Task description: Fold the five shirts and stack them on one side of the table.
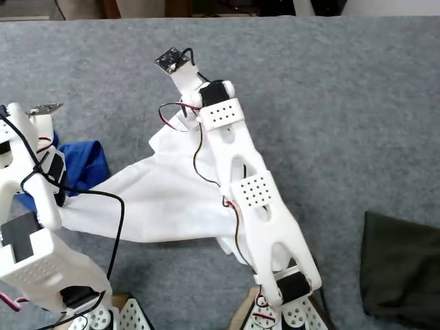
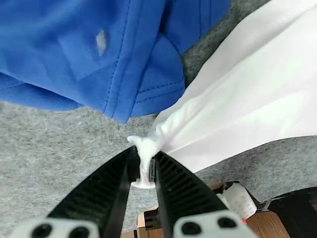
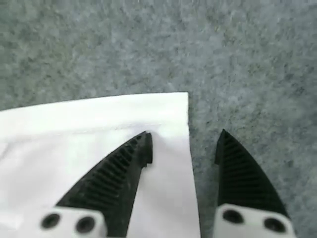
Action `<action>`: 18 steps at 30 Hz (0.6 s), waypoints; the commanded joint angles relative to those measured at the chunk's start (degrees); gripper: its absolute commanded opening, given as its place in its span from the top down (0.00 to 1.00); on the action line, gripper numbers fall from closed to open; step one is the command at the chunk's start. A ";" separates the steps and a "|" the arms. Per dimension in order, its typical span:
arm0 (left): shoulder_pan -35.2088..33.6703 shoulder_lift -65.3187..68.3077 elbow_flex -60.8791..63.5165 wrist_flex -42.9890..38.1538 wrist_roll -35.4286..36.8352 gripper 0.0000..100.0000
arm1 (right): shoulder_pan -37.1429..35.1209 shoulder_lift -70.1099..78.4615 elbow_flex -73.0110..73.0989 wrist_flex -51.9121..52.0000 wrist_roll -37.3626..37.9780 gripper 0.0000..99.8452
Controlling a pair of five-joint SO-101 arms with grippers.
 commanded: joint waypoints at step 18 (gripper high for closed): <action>-0.09 -3.12 0.00 -0.09 0.18 0.98 | 6.37 -3.65 -6.64 15.74 3.08 1.00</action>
